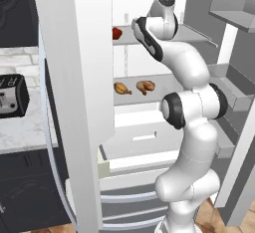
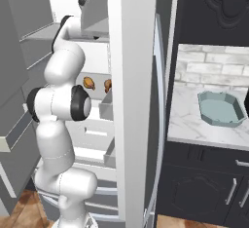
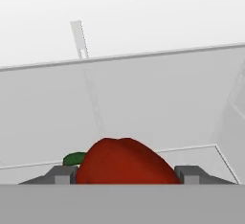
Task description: Place one bell pepper and one chicken drumstick in each tupperware on the nearby counter, to pack two identical lunches.
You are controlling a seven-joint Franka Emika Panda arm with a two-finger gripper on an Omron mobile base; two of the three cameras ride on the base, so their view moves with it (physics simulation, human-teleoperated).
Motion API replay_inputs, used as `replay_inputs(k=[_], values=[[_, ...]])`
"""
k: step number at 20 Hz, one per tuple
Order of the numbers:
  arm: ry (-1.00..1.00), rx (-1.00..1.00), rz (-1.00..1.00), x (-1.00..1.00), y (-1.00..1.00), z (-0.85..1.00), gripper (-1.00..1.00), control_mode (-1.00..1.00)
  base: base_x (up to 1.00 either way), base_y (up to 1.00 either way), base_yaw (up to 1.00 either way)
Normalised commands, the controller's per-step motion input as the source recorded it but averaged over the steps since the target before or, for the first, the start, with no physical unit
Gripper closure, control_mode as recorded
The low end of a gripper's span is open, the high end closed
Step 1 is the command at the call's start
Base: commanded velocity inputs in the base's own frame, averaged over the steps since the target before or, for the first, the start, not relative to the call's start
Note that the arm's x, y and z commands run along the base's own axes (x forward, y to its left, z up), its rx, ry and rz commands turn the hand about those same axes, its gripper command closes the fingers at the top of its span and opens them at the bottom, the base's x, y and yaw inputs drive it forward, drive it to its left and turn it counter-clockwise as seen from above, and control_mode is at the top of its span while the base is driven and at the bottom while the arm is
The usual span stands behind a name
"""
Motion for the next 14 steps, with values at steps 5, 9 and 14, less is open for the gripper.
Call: replay_inputs(k=[5, 9, 14], values=[[-0.03, 0.00, 0.00, -0.05, 0.00, 0.00, 1.00, -1.00, 0.00, 0.00, 0.00], [-0.29, -0.09, 0.00, -0.51, 0.02, 0.00, 1.00, -1.00, 0.00, 0.00, 0.00], [-0.40, -0.12, 0.10, -0.98, 0.18, 0.12, 1.00, -1.00, 0.00, 0.00, 0.00]])
